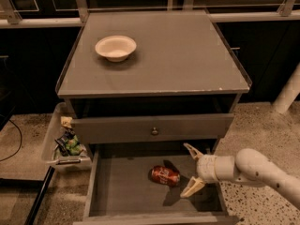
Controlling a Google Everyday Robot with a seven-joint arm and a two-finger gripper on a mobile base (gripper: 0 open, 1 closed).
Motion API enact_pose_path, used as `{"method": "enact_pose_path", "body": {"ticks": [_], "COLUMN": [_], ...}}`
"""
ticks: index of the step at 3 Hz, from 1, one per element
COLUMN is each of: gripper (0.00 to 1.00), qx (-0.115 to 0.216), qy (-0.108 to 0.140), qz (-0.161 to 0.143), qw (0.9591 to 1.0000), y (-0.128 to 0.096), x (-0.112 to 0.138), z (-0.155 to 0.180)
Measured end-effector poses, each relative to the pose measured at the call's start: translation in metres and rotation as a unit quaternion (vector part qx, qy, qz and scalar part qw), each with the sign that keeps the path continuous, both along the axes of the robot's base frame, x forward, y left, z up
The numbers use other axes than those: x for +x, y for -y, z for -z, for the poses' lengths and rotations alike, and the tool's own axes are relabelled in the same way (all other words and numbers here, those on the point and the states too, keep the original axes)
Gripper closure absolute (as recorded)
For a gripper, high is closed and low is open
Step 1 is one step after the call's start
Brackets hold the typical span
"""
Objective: Place coke can into middle drawer
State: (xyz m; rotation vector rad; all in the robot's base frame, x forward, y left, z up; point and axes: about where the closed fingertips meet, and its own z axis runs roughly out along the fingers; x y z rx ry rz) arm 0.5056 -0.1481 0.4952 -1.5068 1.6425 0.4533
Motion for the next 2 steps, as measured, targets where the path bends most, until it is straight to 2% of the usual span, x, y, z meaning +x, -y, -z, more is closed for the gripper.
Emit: {"method": "enact_pose_path", "body": {"ticks": [1, 2], "gripper": [0.00, 0.00], "qx": [-0.042, -0.086], "qy": [0.004, 0.038], "qz": [-0.002, 0.004], "qw": [0.9991, 0.9955], "y": [0.020, 0.029], "x": [-0.023, -0.030], "z": [-0.040, -0.081]}}
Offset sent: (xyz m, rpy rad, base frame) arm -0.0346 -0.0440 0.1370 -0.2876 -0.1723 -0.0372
